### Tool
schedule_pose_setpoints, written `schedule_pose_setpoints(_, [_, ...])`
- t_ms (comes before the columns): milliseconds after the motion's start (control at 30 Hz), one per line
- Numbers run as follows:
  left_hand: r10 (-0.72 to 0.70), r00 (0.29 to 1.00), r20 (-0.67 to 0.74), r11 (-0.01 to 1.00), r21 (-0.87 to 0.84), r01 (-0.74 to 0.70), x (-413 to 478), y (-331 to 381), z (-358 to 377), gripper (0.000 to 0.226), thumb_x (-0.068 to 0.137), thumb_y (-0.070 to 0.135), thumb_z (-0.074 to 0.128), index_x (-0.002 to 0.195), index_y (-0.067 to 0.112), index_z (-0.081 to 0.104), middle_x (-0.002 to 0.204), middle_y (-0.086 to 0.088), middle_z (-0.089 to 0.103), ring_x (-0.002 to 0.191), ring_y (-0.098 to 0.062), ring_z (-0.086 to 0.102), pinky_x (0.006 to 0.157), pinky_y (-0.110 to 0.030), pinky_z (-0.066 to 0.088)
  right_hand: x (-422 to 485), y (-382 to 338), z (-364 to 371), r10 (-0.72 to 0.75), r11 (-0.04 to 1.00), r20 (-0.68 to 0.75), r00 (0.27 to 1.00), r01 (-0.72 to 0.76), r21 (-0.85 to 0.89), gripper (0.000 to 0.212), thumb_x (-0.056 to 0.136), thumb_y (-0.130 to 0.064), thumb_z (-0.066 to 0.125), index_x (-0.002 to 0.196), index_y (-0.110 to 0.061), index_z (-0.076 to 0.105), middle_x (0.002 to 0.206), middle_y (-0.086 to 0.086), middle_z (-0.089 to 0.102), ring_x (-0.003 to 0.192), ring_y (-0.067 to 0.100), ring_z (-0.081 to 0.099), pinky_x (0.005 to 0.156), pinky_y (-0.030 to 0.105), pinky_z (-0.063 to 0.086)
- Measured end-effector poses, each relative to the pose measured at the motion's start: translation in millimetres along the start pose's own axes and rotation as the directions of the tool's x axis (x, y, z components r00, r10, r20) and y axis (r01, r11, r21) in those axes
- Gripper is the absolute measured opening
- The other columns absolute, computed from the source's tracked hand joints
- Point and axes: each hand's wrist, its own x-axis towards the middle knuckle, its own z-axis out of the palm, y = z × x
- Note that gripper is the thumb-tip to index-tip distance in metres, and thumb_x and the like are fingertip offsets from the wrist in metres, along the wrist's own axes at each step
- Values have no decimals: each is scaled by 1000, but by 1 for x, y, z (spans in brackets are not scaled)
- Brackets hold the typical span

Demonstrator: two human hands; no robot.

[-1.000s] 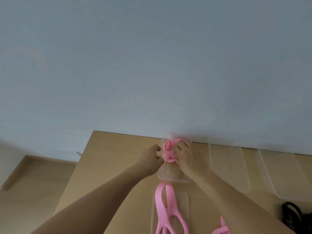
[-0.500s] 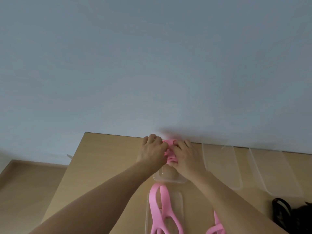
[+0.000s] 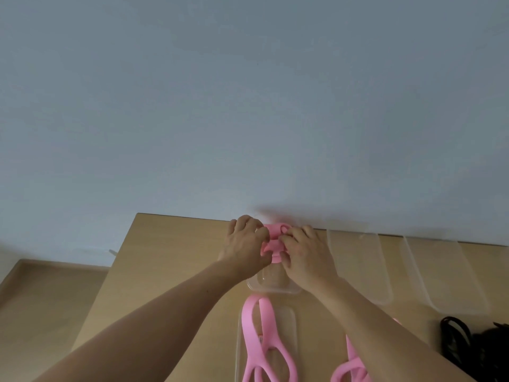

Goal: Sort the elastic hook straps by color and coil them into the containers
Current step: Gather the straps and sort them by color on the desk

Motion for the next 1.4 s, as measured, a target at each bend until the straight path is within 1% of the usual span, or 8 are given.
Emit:
schedule_pose_setpoints(200, [-20, 1000, 14, 999, -25, 20, -2, -2, -7, 30, 83, 42, 59, 109, 30, 65, 122, 8, 56, 128, -20, 35, 105, -32, 18, -1, -8, -16, 31, 999, 50, 998, -30, -17, 27, 72, -21, 76, 99, -17, 73, 106, 0, 69, 98, 28, 63, 77, 39, 53])
schedule_pose_setpoints(467, [-31, 999, 34, 995, -89, 34, -25, -1, -25, 35, 87, 39, 59, 121, 30, 60, 128, 8, 53, 129, -18, 33, 105, -30, 20, -18, -27, -30, 73, 997, 74, 995, -74, 6, 37, 92, -30, 53, 127, -20, 59, 135, -3, 53, 124, 22, 46, 105, 36, 36])
schedule_pose_setpoints(667, [-32, 996, 83, 984, -173, 46, -49, -1, -48, 43, 88, 36, 58, 129, 28, 54, 133, 3, 49, 129, -21, 35, 103, -34, 29, -40, -53, -50, 137, 990, -15, 990, -136, 44, 39, 80, -20, 69, 119, -18, 65, 124, 3, 60, 110, 28, 57, 88, 39, 48])
schedule_pose_setpoints(800, [-17, 996, 87, 984, -177, 32, -68, -2, -59, 44, 89, 35, 57, 131, 25, 53, 135, 1, 48, 131, -21, 35, 106, -36, 31, -56, -66, -57, 185, 983, 49, 982, -185, -6, 37, 89, -26, 55, 126, -19, 59, 136, -1, 50, 121, 23, 46, 96, 32, 41])
schedule_pose_setpoints(967, [27, 996, 82, 977, -212, -9, -95, 2, -66, 44, 91, 32, 56, 133, 23, 53, 138, -2, 47, 132, -23, 37, 108, -37, 34, -91, -89, -65, 251, 962, 71, 965, -257, 94, 28, 93, -24, 54, 117, -20, 65, 120, -2, 57, 108, 22, 51, 89, 30, 43])
schedule_pose_setpoints(1133, [20, 989, 144, 957, -291, 23, -136, 7, -49, 41, 91, 26, 57, 131, 21, 55, 136, -2, 51, 127, -22, 43, 106, -36, 39, -130, -106, -53, 302, 899, 318, 899, -380, 220, 9, 94, -30, 53, 85, -30, 53, 88, -11, 55, 83, 18, 57, 64, 26, 41])
schedule_pose_setpoints(1200, [13, 982, 189, 951, -305, 46, -153, 8, -40, 41, 91, 24, 56, 132, 22, 56, 132, -2, 54, 123, -22, 47, 102, -34, 41, -143, -109, -41, 327, 887, 393, 859, -422, 184, 24, 92, -34, 54, 73, -33, 40, 74, -13, 49, 72, 16, 53, 54, 21, 32])
schedule_pose_setpoints(1400, [-37, 964, 263, 938, -322, 124, -180, 17, -33, 39, 91, 22, 57, 131, 21, 57, 121, -1, 60, 110, -21, 58, 90, -32, 47, -167, -110, -17, 282, 888, 516, 809, -423, 178, 24, 90, -44, 57, 97, -21, 59, 89, -2, 65, 76, 18, 64, 66, 33, 53])
